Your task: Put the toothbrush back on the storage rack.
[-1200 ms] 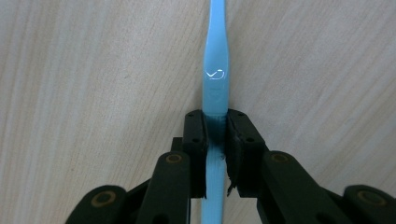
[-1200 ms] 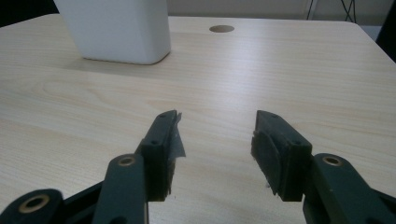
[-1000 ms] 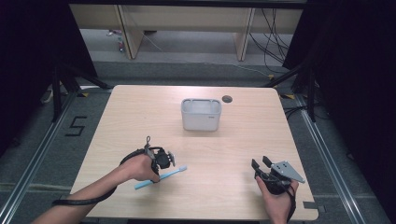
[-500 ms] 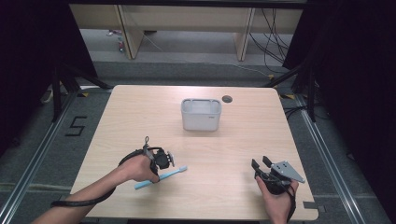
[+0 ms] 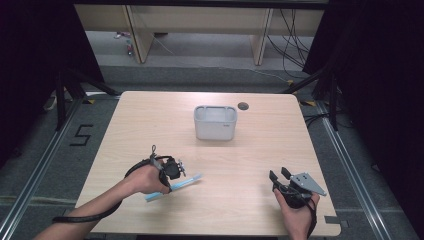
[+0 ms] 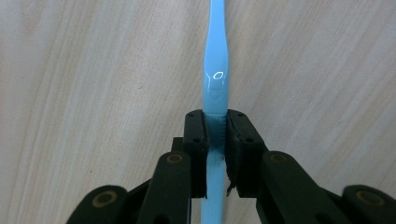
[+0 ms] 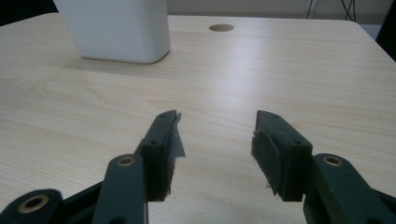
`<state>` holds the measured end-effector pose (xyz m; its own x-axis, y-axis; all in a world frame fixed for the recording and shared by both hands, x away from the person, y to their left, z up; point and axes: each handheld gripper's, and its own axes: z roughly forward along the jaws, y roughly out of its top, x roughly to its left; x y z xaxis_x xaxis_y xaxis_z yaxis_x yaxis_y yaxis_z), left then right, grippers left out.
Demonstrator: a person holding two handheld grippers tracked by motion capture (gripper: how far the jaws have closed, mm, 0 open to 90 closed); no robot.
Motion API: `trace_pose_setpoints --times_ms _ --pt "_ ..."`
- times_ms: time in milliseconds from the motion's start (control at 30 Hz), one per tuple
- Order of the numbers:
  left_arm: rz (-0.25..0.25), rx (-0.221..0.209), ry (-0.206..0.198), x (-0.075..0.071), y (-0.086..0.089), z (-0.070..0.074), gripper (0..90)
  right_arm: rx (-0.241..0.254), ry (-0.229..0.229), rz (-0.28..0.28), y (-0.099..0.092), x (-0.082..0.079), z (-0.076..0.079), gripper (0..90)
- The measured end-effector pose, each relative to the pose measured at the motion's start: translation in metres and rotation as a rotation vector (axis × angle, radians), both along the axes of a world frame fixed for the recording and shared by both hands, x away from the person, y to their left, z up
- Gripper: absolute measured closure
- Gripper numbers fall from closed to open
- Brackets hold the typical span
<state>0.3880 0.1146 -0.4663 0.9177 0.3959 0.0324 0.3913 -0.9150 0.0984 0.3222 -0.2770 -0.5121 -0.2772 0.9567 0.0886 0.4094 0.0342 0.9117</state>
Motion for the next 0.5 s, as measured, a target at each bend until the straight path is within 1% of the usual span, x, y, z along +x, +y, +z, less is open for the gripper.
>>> trace_pose_setpoints --times_ms 200,300,367,400,500 --pt "0.000 -0.007 -0.007 -0.0002 0.0012 0.0023 78.5 -0.001 -0.001 0.001 -0.0001 0.0002 -0.0001 50.5" --pt "0.003 -0.026 -0.023 -0.0002 0.0022 0.0049 78.5 -0.001 -0.001 -0.001 0.0002 0.0002 -0.0001 50.5" --pt "0.005 -0.029 -0.025 -0.0004 0.0023 0.0058 78.5 -0.002 -0.001 -0.001 0.0002 0.0002 -0.0001 50.5" --pt "0.006 -0.040 -0.035 -0.0002 0.0027 0.0075 78.5 -0.001 -0.001 -0.001 0.0002 0.0002 -0.0001 50.5" --pt "0.006 -0.046 -0.039 -0.0003 0.0032 0.0092 78.5 -0.001 -0.001 -0.001 0.0001 0.0002 -0.0001 50.5"
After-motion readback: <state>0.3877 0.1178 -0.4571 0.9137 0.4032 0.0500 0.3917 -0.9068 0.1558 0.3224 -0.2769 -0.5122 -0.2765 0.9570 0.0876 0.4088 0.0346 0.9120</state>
